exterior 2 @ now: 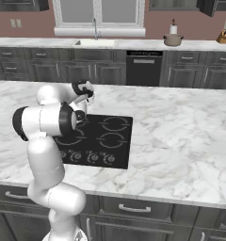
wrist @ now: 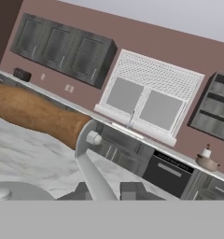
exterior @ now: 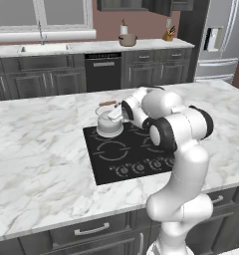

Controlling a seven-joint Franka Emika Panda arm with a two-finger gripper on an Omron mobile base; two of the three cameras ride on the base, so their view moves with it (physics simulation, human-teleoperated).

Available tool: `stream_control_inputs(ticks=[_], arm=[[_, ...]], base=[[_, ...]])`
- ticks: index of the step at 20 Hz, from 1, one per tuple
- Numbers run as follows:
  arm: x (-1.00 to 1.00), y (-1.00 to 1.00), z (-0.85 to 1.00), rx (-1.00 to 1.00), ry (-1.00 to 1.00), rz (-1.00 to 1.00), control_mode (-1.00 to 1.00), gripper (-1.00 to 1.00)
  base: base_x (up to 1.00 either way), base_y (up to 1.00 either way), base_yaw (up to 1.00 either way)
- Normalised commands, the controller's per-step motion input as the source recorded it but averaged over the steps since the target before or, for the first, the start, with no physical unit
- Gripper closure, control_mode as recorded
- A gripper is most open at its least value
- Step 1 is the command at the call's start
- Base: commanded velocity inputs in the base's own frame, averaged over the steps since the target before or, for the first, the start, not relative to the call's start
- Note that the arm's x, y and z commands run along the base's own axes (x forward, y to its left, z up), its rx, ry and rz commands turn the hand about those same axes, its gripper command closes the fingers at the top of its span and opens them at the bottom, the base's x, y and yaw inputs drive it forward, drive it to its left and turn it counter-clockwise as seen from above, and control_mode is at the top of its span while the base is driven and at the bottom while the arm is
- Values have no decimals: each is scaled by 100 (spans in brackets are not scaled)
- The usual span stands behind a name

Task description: Pick the kettle from the cabinet and place it on a stove burner. Then pick the pot from the counter and place it on another stove burner. Finally, turn both burners on.

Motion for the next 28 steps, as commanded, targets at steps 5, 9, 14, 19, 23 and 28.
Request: stream_control_inputs(ticks=[5,9,14,19,23,28], arm=[[25,0,-11,0,0,0,-100,100],[21,0,-12,0,0,0,-100,100],[19,0,-12,0,0,0,-100,100],[20,0,-12,0,0,0,-100,100],[21,0,-14,0,0,0,-100,100],[22,1,-14,0,0,0,-100,100]], base=[[0,0,0],[0,0,0],[0,0,0],[0,0,0],[0,0,0],[0,0,0]])
